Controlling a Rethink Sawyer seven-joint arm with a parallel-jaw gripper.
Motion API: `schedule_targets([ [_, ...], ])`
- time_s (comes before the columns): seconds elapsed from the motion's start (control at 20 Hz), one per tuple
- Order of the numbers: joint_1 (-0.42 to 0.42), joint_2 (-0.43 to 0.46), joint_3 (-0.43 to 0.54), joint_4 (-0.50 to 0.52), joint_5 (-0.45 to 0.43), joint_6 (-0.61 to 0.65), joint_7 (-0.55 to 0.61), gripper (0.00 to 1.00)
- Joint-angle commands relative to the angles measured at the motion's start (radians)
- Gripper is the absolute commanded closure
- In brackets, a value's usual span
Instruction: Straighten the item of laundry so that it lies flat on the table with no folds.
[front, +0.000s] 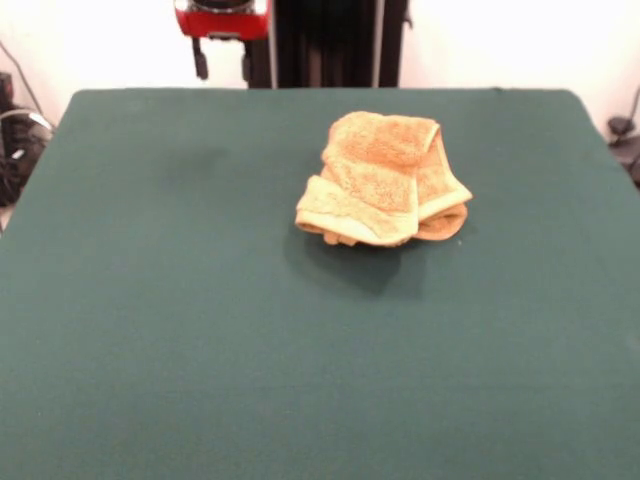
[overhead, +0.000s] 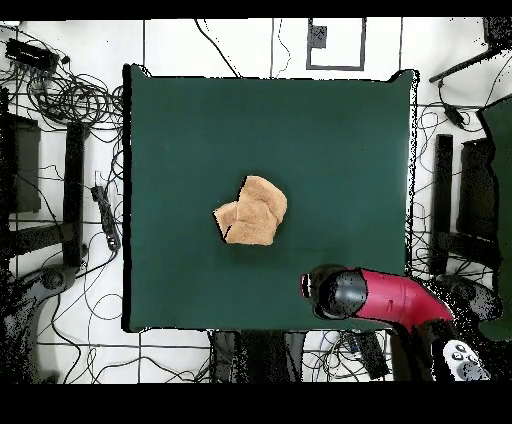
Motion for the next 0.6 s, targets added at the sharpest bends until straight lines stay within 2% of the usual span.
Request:
schedule_targets([
  [0.05, 0.018, 0.101, 0.11, -0.035, -0.033, -0.1, 0.026, 0.0],
  [0.2, 0.053, 0.123, 0.104, -0.043, -0.019, -0.116, 0.067, 0.0],
  [0.6, 0.123, 0.151, 0.14, -0.098, 0.091, -0.047, 0.121, 0.0],
])
